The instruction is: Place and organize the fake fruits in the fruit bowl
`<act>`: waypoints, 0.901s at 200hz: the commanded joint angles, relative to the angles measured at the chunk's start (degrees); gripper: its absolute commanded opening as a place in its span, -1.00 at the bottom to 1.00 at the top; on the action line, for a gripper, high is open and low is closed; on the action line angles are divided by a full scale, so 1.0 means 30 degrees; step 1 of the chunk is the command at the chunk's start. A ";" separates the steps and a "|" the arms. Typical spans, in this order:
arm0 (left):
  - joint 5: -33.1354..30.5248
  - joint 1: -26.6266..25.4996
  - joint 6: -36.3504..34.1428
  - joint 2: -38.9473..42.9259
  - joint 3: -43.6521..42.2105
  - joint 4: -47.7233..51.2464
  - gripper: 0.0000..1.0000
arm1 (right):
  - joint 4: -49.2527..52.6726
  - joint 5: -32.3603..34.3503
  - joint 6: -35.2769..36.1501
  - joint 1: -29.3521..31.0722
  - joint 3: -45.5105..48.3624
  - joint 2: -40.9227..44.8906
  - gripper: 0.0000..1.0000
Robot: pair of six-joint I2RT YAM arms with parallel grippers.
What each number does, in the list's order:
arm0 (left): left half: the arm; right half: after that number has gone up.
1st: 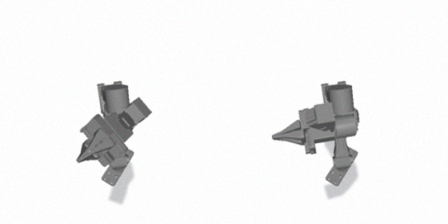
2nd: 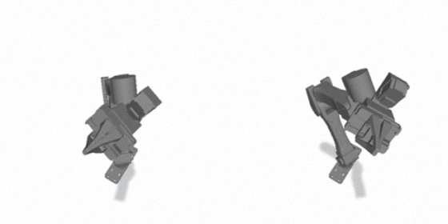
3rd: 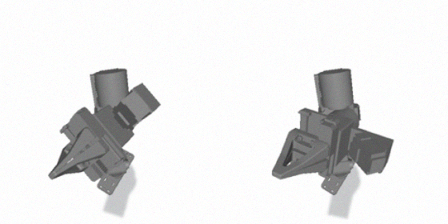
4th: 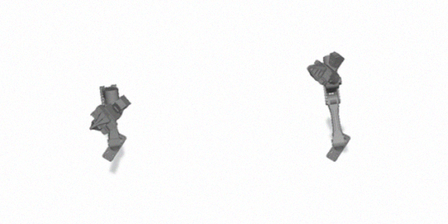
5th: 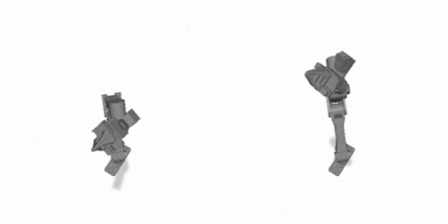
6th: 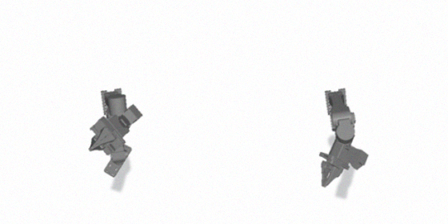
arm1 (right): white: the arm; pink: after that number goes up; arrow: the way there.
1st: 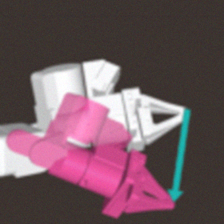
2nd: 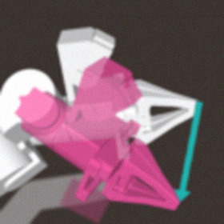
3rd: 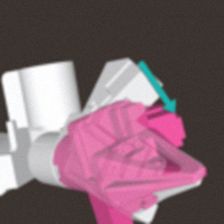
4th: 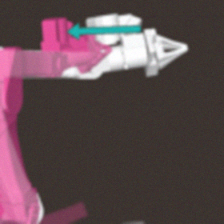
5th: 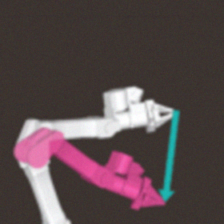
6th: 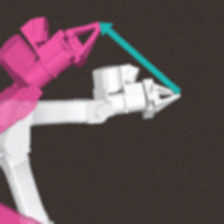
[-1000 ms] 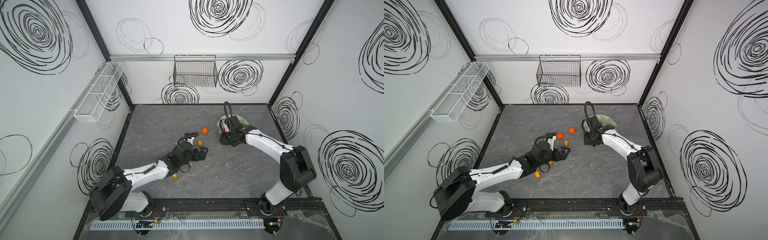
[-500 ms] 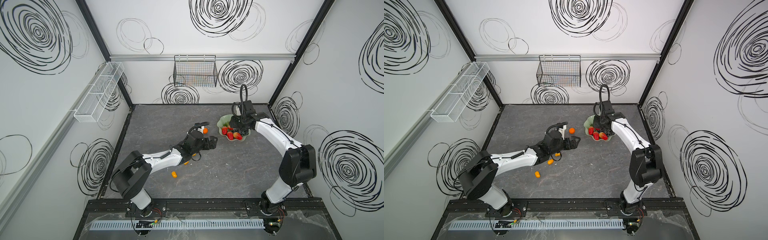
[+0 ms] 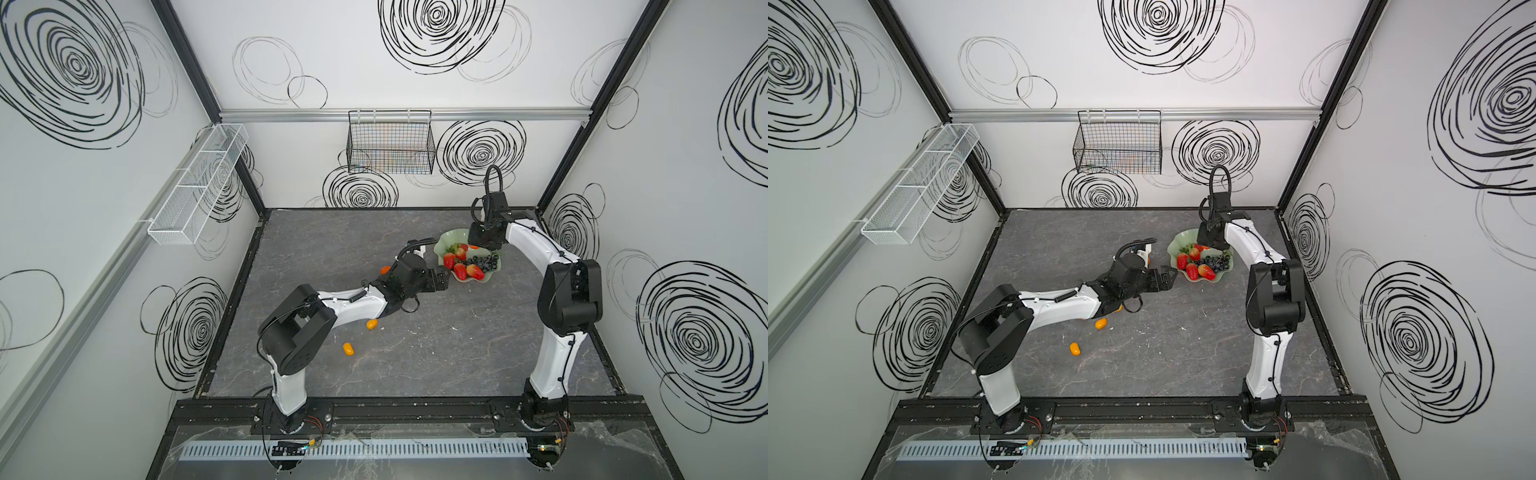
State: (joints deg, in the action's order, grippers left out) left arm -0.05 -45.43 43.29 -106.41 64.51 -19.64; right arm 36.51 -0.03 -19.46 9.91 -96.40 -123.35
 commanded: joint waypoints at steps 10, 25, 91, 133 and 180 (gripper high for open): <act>-0.0445 -0.0202 -0.0296 -0.0833 0.1318 -0.0091 0.99 | 0.0570 0.0638 -0.0140 -0.0366 -0.1598 -0.1393 -0.10; -0.0441 -0.0313 -0.0465 -0.1184 0.1822 0.0233 0.99 | 0.0571 0.0693 -0.0154 -0.0544 -0.1871 -0.1809 -0.10; -0.0252 -0.0697 -0.0601 -0.2084 0.2923 0.0625 0.99 | 0.0866 0.0457 0.0013 -0.1017 -0.2670 -0.2856 0.01; -0.0274 -0.0764 -0.0660 -0.1987 0.2844 0.0825 0.99 | 0.0914 0.0324 0.0041 -0.1049 -0.2699 -0.2742 0.10; -0.0518 -0.0794 -0.0746 -0.1016 0.2167 0.0950 0.99 | 0.0987 0.0013 0.0033 -0.1029 -0.2506 -0.1799 0.10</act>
State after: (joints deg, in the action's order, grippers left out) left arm -0.34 -47.53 41.95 -111.74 71.75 -16.38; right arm 39.09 0.78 -19.42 6.98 -102.50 -130.78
